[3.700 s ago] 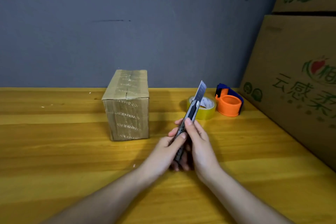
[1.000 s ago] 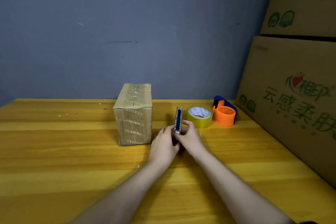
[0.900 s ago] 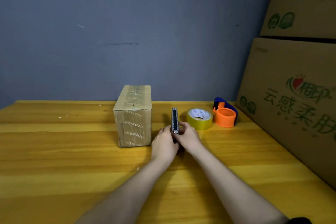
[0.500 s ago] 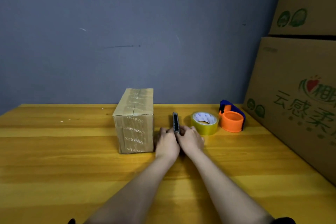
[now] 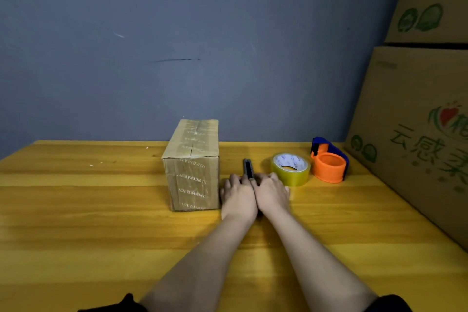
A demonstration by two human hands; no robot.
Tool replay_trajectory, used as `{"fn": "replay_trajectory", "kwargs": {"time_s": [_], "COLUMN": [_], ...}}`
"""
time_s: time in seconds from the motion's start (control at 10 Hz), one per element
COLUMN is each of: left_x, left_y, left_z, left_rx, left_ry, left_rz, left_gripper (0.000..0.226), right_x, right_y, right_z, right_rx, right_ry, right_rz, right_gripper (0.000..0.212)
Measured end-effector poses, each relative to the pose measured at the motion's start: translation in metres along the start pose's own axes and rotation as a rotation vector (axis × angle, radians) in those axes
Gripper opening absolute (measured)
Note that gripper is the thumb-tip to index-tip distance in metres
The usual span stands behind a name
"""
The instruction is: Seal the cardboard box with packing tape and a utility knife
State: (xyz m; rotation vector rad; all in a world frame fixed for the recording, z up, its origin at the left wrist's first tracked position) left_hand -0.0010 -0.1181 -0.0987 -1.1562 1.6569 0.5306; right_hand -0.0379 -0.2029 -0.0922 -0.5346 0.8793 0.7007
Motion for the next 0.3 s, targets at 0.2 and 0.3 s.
{"fn": "replay_trajectory", "kwargs": {"time_s": [0.2,0.3], "left_x": [-0.005,-0.008], "left_y": [0.014,0.023], "left_z": [0.002,0.001], "left_rx": [0.002,0.023], "left_ry": [0.009,0.080], "left_rz": [0.009,0.064], "left_gripper": [0.046,0.057], "right_x": [-0.004,-0.006], "right_y": [0.007,0.012], "right_z": [-0.003,-0.006], "right_rx": [0.028,0.046], "right_ry": [-0.069,-0.158], "right_rz": [0.075,0.072], "right_gripper": [0.048,0.049]}}
Point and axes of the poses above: each hand's wrist, its own y-axis away from the middle knuckle, its own x-axis out of the palm, z = x × y, the point moved 7 cm from there along -y, towards the middle knuckle, and after that the axes turned 2 degrees about -y, right-handed, at the moved point
